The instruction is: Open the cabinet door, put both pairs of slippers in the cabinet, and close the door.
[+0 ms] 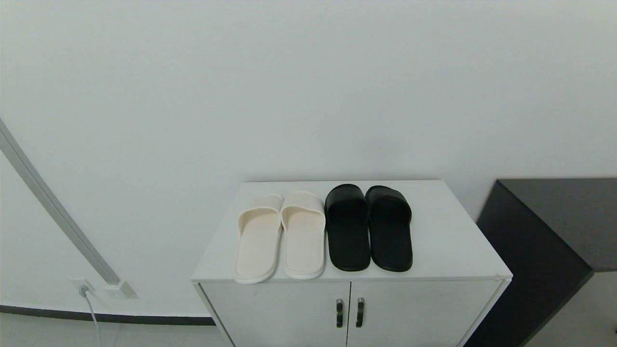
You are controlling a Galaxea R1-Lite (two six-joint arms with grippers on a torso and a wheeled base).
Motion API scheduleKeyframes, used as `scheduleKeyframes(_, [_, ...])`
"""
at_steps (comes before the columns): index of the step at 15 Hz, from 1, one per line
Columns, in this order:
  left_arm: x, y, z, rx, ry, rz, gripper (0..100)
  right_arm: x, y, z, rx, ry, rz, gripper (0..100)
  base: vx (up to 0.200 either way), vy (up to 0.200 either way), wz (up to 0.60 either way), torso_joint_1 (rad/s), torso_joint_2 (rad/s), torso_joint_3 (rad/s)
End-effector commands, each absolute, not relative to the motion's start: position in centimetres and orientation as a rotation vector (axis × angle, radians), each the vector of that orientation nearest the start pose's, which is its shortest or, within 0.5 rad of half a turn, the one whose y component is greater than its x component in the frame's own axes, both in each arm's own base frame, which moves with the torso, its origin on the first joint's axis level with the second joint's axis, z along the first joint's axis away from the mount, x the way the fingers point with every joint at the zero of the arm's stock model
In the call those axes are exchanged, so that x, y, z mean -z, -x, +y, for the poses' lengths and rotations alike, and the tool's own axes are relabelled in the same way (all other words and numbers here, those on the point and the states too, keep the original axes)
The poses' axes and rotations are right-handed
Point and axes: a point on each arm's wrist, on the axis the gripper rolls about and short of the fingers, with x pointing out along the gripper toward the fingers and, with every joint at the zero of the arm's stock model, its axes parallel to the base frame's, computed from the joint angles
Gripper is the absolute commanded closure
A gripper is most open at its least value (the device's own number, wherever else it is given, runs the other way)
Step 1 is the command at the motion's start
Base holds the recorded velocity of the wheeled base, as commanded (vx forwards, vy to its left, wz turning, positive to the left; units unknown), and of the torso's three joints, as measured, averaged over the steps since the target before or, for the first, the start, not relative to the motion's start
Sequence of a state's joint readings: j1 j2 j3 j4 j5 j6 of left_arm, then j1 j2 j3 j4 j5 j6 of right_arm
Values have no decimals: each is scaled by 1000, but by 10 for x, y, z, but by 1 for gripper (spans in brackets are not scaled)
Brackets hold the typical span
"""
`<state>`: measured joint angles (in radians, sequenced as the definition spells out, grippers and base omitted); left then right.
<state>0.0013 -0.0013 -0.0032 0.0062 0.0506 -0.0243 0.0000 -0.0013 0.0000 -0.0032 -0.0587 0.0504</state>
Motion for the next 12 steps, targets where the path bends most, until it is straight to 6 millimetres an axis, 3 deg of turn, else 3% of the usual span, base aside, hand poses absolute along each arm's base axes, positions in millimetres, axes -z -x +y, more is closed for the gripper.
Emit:
scheduleKeyframes(1, [-76,23,1,-52,24,2,100,-76,23,-1,57,-43,-4,0,0,0,0,0,0,0])
scheduleKeyframes(5, [-76,23,1,-52,24,2,100,-78,23,1,-31,-15,-7,0,0,0,0,0,0,0])
scheduleKeyframes(7, [-76,23,1,-55,24,2,100,-148,26,0,-78,-219,-30,0,0,0,0,0,0,0])
scheduleKeyframes(10, [-76,23,1,-54,24,2,100,-136,-14,6,-291,-62,346,0,0,0,0,0,0,0])
scheduleKeyframes(12, [-76,23,1,-54,23,2,100,-140,-44,12,-408,-64,453,0,0,0,0,0,0,0])
